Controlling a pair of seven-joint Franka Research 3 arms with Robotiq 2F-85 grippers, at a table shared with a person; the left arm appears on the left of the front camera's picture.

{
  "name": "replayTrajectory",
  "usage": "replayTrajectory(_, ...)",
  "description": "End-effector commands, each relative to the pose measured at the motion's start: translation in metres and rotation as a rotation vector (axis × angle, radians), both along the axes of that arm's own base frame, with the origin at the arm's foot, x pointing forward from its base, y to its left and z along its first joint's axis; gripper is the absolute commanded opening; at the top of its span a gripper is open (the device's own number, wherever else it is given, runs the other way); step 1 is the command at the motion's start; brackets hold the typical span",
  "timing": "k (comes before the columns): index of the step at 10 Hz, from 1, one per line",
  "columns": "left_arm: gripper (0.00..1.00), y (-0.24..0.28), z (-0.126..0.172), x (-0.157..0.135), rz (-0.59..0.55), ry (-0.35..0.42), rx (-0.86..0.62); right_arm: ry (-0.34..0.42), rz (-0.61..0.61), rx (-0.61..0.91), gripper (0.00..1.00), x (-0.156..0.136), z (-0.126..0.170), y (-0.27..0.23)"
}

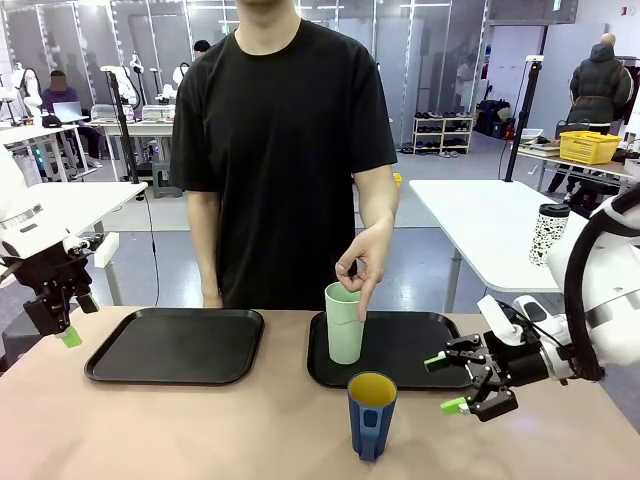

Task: Sort and store the cups by type.
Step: Pick up the Handle plastic cup and place it into the empty Flat Tray.

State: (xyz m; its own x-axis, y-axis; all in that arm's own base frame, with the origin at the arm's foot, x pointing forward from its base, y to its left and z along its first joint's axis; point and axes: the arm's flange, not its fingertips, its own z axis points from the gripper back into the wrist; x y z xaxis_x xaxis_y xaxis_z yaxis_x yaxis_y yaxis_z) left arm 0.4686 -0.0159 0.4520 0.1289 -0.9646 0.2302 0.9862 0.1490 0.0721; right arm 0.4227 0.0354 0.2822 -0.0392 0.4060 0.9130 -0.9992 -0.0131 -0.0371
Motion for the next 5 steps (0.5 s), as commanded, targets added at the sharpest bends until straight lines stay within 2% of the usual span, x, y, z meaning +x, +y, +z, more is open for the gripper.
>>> replayTrajectory(1, 1.00, 0.0003, 0.0013, 0.0013, 0.006, -0.013, 0.006, 0.004, 0.011, -0.024, 1.00, -0.0051, 0.0024, -0.0013)
replayTrajectory(5, 1.00, 0.0003, 0.0013, 0.0013, 0.006, -0.013, 0.006, 0.001, 0.005, -0.005, 1.00, -0.0010, -0.0007, -0.0004)
